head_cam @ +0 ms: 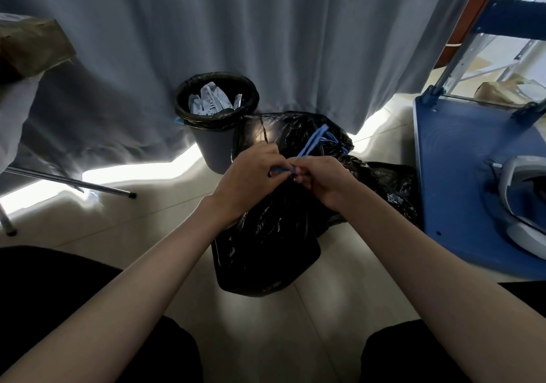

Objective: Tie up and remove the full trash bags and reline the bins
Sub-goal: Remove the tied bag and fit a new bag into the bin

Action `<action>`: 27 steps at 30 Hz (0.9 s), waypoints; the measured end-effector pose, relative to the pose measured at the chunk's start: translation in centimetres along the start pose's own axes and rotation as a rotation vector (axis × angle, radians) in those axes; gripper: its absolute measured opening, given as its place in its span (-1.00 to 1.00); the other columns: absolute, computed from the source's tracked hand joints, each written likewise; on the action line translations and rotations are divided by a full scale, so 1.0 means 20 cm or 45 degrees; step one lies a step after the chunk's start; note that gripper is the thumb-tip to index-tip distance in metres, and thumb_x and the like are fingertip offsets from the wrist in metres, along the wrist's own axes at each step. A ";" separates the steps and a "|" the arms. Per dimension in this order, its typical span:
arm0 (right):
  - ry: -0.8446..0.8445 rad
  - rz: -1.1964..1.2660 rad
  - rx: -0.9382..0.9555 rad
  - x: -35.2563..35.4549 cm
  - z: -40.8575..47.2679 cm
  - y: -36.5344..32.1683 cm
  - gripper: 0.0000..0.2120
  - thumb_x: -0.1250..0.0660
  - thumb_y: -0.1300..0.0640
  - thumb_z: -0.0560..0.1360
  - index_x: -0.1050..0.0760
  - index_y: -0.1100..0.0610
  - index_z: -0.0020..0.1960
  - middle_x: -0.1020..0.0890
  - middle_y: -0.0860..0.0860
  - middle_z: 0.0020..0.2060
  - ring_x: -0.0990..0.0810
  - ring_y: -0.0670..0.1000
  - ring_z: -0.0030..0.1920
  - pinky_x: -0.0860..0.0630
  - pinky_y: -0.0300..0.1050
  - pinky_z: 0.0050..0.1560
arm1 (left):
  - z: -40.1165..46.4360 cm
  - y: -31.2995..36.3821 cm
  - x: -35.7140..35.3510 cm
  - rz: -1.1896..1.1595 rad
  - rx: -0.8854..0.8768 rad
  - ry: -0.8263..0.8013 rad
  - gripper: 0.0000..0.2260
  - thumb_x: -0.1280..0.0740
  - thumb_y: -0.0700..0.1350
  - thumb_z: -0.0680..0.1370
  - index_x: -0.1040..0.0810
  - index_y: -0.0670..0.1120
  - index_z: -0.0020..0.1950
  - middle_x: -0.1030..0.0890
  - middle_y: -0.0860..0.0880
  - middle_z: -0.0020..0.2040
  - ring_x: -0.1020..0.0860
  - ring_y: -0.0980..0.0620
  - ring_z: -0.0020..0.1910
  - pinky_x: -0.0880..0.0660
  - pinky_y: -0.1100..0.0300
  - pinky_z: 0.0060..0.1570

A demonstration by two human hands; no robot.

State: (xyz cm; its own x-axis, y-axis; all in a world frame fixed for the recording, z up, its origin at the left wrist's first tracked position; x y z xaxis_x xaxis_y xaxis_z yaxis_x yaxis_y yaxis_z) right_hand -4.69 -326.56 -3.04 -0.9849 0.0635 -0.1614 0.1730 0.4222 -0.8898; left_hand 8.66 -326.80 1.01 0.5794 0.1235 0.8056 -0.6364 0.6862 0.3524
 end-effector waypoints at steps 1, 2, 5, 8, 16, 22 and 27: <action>0.009 0.018 0.005 0.01 0.00 0.00 -0.92 -0.29 0.26 0.56 -0.56 0.20 -0.02 -0.48 -0.03 -0.47 -0.42 -0.13 -0.54 -0.30 -0.33 -0.52 | 0.01 -0.01 -0.01 -0.039 0.033 -0.024 -0.95 -0.47 -0.09 0.45 -0.69 -0.05 -0.13 -0.54 0.01 -0.28 -0.40 0.13 -0.26 -0.33 0.26 -0.22; 0.019 0.036 0.017 0.01 0.00 -0.01 -0.94 -0.28 0.26 0.57 -0.53 0.19 0.00 -0.48 -0.02 -0.44 -0.43 -0.12 -0.53 -0.31 -0.31 -0.51 | 0.01 -0.02 -0.01 -0.096 0.080 -0.042 -0.95 -0.47 -0.08 0.45 -0.70 -0.03 -0.14 -0.54 0.01 -0.28 -0.42 0.13 -0.28 -0.34 0.25 -0.23; 0.034 0.044 0.059 0.02 0.00 -0.03 -0.93 -0.27 0.29 0.57 -0.51 0.19 0.02 -0.47 0.02 -0.41 -0.44 -0.10 -0.53 -0.32 -0.30 -0.51 | 0.02 -0.04 -0.01 -0.263 0.220 -0.062 -0.98 -0.48 -0.11 0.43 -0.70 -0.02 -0.16 -0.57 -0.01 -0.26 -0.46 0.14 -0.30 -0.35 0.28 -0.23; 0.054 0.011 0.035 0.02 0.00 -0.02 -0.94 -0.28 0.29 0.57 -0.52 0.21 -0.03 -0.47 0.02 -0.42 -0.44 -0.10 -0.55 -0.32 -0.29 -0.51 | 0.02 -0.04 0.00 -0.263 0.217 -0.042 -0.98 -0.50 -0.11 0.42 -0.70 -0.01 -0.18 -0.57 0.02 -0.27 -0.46 0.17 -0.31 -0.33 0.33 -0.24; 0.047 0.010 -0.086 0.02 0.00 0.00 -0.84 -0.24 0.32 0.55 -0.47 0.19 -0.20 -0.46 0.00 -0.50 -0.41 -0.10 -0.58 -0.26 -0.31 -0.54 | 0.01 0.00 0.00 -0.061 -0.004 0.012 -0.85 -0.51 -0.06 0.42 -0.72 -0.03 -0.03 -0.49 0.09 -0.30 -0.40 0.10 -0.26 -0.30 0.26 -0.22; -0.010 0.027 -0.030 0.02 0.01 0.00 -0.81 -0.25 0.30 0.57 -0.44 0.16 -0.21 -0.46 -0.01 -0.48 -0.42 -0.13 -0.58 -0.24 -0.32 -0.54 | 0.02 -0.03 0.00 -0.192 0.105 -0.066 -0.95 -0.49 -0.08 0.44 -0.73 -0.03 -0.15 -0.52 0.06 -0.33 -0.42 0.16 -0.32 -0.27 0.35 -0.24; 0.021 0.072 0.153 0.02 0.00 -0.04 -0.76 -0.38 0.28 0.51 -0.37 0.15 0.09 -0.49 0.07 -0.33 -0.51 -0.07 -0.50 -0.35 -0.23 -0.46 | -0.01 -0.10 -0.04 -0.651 0.653 -0.321 -0.92 -0.43 -0.12 0.50 -0.70 -0.09 -0.15 -0.62 0.06 -0.31 -0.48 0.29 -0.36 -0.36 0.44 -0.27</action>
State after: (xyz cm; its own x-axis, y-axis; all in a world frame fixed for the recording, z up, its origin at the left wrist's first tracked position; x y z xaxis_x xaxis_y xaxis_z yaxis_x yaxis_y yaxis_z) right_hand -5.17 -326.87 -2.35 -0.9733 0.0992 -0.2068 0.2276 0.3060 -0.9244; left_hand 9.66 -328.13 -0.49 0.7710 -0.3293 0.5451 -0.5124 0.1877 0.8380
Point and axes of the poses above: each hand's wrist, its own z-axis towards the middle knuckle, its own x-axis out of the back of the hand, y = z × x, the point moved 5 cm from there along z, towards the middle knuckle
